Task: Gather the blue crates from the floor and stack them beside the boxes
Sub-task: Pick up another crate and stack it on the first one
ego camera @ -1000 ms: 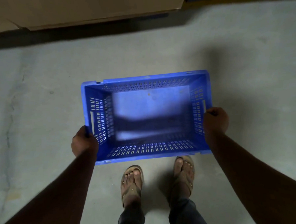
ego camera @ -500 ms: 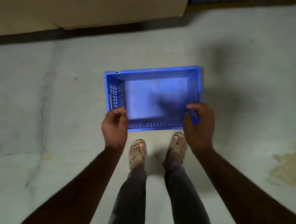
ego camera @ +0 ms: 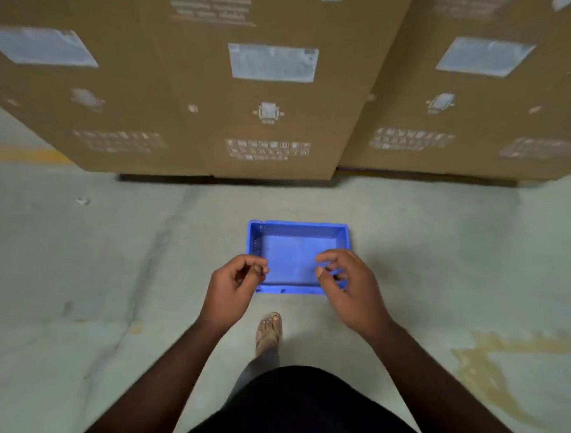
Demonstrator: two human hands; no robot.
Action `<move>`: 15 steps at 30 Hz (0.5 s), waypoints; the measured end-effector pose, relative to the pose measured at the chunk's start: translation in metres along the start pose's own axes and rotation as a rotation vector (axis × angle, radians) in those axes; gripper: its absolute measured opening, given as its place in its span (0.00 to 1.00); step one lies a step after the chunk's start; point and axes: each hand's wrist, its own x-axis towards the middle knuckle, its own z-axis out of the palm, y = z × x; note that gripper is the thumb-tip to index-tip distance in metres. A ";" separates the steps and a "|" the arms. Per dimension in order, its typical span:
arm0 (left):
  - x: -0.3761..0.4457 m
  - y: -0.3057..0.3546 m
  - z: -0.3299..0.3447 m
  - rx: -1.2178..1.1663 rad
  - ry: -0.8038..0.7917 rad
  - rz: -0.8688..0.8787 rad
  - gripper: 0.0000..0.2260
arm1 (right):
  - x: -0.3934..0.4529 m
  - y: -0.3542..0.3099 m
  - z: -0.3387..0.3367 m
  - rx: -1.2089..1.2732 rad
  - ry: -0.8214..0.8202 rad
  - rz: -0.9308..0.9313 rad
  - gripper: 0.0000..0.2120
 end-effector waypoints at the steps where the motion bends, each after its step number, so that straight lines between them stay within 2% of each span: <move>1: -0.017 0.004 -0.015 -0.003 0.024 0.019 0.11 | -0.010 -0.011 0.003 0.004 -0.020 0.013 0.07; 5: -0.091 0.007 -0.057 0.001 0.244 0.015 0.15 | -0.046 -0.049 0.021 0.088 -0.097 0.055 0.06; 8: -0.150 0.006 -0.077 -0.106 0.396 0.016 0.12 | -0.080 -0.075 0.048 0.134 -0.158 0.035 0.05; 15: -0.277 -0.021 -0.166 -0.133 0.520 -0.061 0.12 | -0.167 -0.147 0.141 0.133 -0.465 -0.023 0.04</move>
